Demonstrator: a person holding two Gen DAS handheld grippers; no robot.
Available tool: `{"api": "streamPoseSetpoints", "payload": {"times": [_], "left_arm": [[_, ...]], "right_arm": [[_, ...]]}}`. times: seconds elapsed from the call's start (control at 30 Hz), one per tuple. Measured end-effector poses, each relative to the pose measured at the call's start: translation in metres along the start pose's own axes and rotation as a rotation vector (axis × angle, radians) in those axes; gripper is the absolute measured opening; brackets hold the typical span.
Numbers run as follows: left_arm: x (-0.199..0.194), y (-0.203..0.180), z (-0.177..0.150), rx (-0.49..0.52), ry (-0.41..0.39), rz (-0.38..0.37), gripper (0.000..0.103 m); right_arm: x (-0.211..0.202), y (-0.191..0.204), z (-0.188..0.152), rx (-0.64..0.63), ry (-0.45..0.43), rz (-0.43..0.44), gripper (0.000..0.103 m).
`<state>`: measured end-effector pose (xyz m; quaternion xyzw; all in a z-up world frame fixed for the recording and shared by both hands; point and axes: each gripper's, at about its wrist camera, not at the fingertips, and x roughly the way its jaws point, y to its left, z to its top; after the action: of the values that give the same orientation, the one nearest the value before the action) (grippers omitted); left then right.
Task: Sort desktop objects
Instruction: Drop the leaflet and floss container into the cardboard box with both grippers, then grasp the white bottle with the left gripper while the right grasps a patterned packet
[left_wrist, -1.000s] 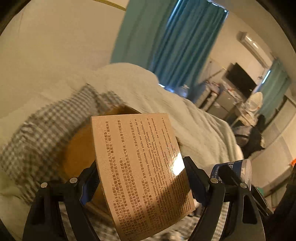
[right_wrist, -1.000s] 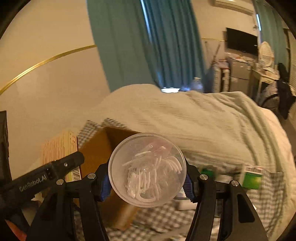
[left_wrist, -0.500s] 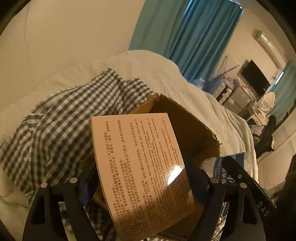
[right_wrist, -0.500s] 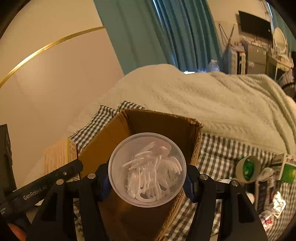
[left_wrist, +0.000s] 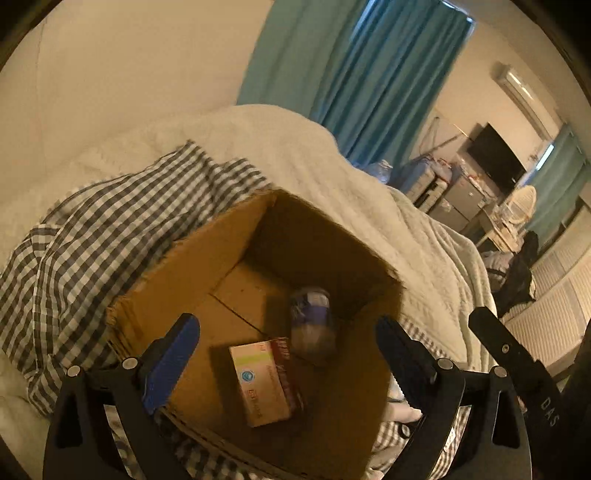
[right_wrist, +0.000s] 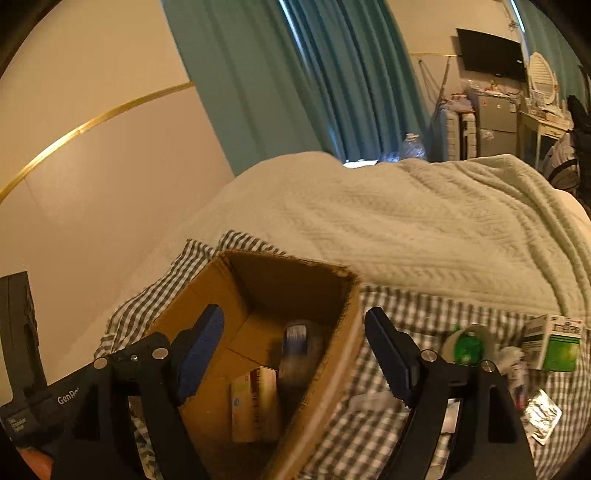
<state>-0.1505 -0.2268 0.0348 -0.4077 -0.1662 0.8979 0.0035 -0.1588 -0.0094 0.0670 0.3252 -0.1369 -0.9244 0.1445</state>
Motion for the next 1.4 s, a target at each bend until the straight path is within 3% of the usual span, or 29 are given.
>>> {"api": "streamPoseSetpoints", "payload": {"times": [0.37,0.53,0.63,0.87,1.13,1.4], "left_arm": [[-0.003,-0.108,-0.064,0.197,0.038,-0.094,0.098],[0.015,-0.150,-0.105,0.282,0.088,-0.080,0.098],[0.034,-0.169,-0.130,0.324,0.131,-0.062,0.098],[0.087,-0.180,-0.164,0.338,0.228,-0.007,0.098],[0.132,-0.170,-0.173,0.343,0.247,0.062,0.098],[0.152,-0.172,-0.178,0.438,0.229,0.018,0.098]], "right_arm": [[-0.086,-0.081,-0.005,-0.004,-0.044,-0.181,0.078],[-0.112,-0.133,-0.023,0.009,-0.014,-0.281,0.078],[-0.116,-0.162,-0.037,0.040,0.016,-0.296,0.078],[-0.089,-0.197,-0.065,0.097,0.098,-0.276,0.078],[-0.019,-0.212,-0.095,0.118,0.208,-0.249,0.078],[0.030,-0.239,-0.111,0.172,0.270,-0.219,0.078]]}}
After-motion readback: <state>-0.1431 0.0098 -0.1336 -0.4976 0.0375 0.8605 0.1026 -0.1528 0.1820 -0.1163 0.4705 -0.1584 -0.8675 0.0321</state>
